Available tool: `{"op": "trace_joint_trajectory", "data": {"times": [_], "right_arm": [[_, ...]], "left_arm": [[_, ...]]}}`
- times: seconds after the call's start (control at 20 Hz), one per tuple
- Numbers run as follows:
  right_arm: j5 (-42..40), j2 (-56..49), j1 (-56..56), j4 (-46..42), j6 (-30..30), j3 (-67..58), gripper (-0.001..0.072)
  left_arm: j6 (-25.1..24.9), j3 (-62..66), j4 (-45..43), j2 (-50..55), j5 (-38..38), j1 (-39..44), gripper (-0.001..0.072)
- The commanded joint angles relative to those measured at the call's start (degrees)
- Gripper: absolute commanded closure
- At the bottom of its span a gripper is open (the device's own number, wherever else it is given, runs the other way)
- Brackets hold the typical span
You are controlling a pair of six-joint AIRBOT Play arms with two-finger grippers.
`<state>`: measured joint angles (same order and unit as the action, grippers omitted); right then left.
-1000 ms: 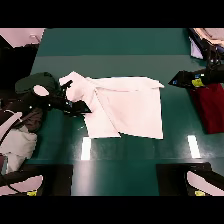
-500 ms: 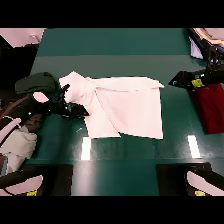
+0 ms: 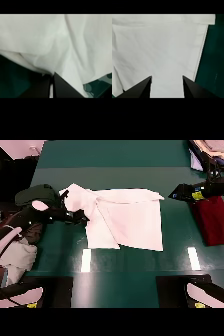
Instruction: Fold the shirts.
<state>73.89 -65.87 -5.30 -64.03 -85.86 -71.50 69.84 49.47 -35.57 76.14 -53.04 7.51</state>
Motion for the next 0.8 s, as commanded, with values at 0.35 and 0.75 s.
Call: {"op": "trace_joint_trajectory", "data": {"times": [0.35, 0.75], "right_arm": [[11.19, 0.09, -4.90, -2.12, 1.55, 0.20, 0.0275], [2.29, 6.78, -2.89, 6.25, 1.55, 32.50, 0.0252]], "left_arm": [[0.50, 15.56, -23.61, -4.96, -12.28, -0.04, 0.0683], [0.76, 15.50, -23.56, -4.96, -16.06, -0.04, 0.0683]]}}
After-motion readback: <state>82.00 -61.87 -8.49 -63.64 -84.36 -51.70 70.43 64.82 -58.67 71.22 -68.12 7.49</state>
